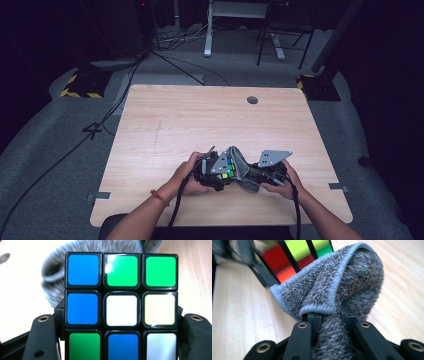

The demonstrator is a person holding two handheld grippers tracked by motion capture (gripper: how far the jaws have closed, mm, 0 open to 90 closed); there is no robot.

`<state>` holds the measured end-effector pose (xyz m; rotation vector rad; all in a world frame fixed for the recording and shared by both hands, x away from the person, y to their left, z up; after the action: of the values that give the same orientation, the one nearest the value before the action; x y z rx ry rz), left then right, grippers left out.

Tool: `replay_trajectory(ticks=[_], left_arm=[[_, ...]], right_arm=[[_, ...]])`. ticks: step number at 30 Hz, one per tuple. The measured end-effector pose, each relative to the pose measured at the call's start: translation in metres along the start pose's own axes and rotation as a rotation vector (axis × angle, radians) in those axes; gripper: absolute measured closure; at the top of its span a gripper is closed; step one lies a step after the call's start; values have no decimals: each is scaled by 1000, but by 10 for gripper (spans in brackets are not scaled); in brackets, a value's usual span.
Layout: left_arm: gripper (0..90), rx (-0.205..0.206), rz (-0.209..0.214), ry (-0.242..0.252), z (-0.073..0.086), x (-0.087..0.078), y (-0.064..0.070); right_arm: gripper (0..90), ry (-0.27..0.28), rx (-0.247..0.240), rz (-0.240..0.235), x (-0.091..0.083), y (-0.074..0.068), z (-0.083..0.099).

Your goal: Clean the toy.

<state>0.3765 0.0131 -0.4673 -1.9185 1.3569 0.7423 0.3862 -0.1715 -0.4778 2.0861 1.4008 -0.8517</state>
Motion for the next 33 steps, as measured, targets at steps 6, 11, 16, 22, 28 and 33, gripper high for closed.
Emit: replay_trajectory(ticks=[6, 11, 16, 22, 28, 33], left_arm=[[331, 4, -7, -16, 1, 3, 0], [329, 18, -5, -47, -2, 10, 6], [331, 21, -7, -53, -1, 10, 5], [330, 14, -20, -36, 0, 3, 2], [330, 5, -18, -7, 0, -2, 0], [328, -3, 12, 18, 1, -2, -1]], right_arm=[[755, 65, -1, -24, -9, -3, -7], [755, 146, -36, -53, -23, -17, -20], [755, 125, -50, -29, -21, -20, -21], [755, 11, 12, -15, 1, -4, -2], [754, 39, 59, -91, 5, 0, 2], [755, 53, 14, -47, -4, -7, -4]])
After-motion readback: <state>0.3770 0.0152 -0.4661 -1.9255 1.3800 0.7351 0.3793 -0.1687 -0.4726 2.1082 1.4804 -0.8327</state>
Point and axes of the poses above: each handheld gripper's, and its own axes: x roughly forward along the jaws, z roughly out of its underside, y roughly to its right, the point moved 4 cm from there along x, roughly forward along the jaws, and after that the axes turned 8 degrees about -y, right-handed, at the moved point
